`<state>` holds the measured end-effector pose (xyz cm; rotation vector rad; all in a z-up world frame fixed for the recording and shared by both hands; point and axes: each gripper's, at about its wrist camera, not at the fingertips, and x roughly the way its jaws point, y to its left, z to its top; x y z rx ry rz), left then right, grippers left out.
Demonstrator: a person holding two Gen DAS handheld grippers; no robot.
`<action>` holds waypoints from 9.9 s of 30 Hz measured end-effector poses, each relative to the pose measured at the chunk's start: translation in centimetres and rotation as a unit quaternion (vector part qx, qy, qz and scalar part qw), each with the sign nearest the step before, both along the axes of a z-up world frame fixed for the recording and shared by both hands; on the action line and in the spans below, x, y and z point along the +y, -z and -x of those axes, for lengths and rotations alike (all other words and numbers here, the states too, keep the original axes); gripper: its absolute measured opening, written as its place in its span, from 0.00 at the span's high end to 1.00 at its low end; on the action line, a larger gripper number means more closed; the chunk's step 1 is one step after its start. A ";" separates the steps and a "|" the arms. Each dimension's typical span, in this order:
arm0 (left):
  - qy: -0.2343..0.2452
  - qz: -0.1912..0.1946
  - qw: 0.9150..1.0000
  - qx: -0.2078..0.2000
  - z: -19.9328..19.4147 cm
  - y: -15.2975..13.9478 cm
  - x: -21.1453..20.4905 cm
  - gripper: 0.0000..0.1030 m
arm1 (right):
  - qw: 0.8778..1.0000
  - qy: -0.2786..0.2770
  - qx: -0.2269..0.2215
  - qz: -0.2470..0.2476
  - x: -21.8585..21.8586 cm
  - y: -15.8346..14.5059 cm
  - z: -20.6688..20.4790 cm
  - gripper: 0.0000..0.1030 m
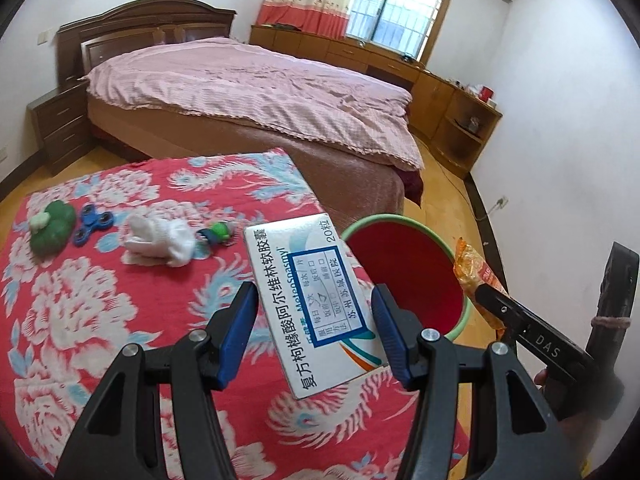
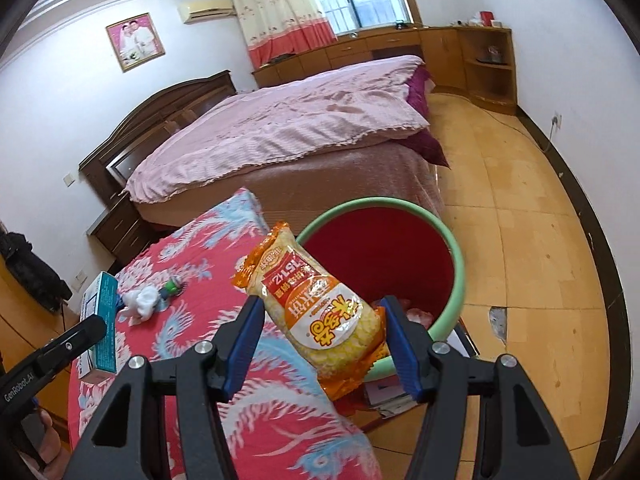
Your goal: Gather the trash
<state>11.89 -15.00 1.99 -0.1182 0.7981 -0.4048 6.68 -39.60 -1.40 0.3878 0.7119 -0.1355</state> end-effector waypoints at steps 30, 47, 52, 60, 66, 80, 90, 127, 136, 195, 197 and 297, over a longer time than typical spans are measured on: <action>0.105 -0.064 0.992 0.009 -7.4 6.5 -13.9 0.42 | 0.998 0.028 0.045 -0.021 -7.0 7.2 -4.6 0.36; 0.075 -0.056 0.995 0.023 -7.3 6.0 -11.6 0.42 | 0.999 0.026 0.034 -0.022 -6.1 6.0 -3.7 0.28; 0.046 -0.049 0.998 0.020 -7.3 5.2 -9.2 0.42 | 0.999 0.018 0.033 -0.023 -5.0 5.3 -3.7 0.28; 0.002 -0.050 0.999 0.017 -7.1 4.3 -5.1 0.42 | 0.999 -0.011 0.038 -0.023 -2.5 4.2 -4.4 0.28; -0.040 -0.053 0.998 0.001 -7.5 2.7 -0.7 0.42 | 0.999 -0.031 0.033 -0.022 -0.2 3.1 -5.4 0.28; -0.108 -0.045 0.993 0.030 -9.7 4.3 7.7 0.42 | 0.997 -0.068 0.038 -0.012 5.9 2.3 -8.3 0.28; -0.115 -0.045 0.991 0.059 -12.4 7.6 10.2 0.42 | 0.995 -0.076 0.057 -0.004 8.7 3.3 -10.4 0.28; -0.184 0.008 0.982 0.047 -14.2 9.4 15.3 0.62 | 0.985 -0.149 0.085 0.025 19.6 6.0 -18.4 0.30; -0.203 0.011 0.978 0.053 -14.5 9.5 16.5 0.62 | 0.983 -0.159 0.090 0.036 21.8 7.0 -20.0 0.39; 0.011 -0.046 0.999 0.012 -6.3 3.9 -0.6 0.62 | 0.999 -0.010 -0.007 -0.031 4.4 2.1 -4.2 0.70; 0.023 -0.052 0.998 0.009 -5.9 3.8 -1.9 0.62 | 0.999 -0.002 -0.008 -0.036 3.4 2.3 -3.8 0.70; -0.172 -0.071 0.980 -0.077 11.7 1.1 13.2 0.46 | 0.983 -0.131 -0.118 0.053 17.1 -2.0 8.8 0.02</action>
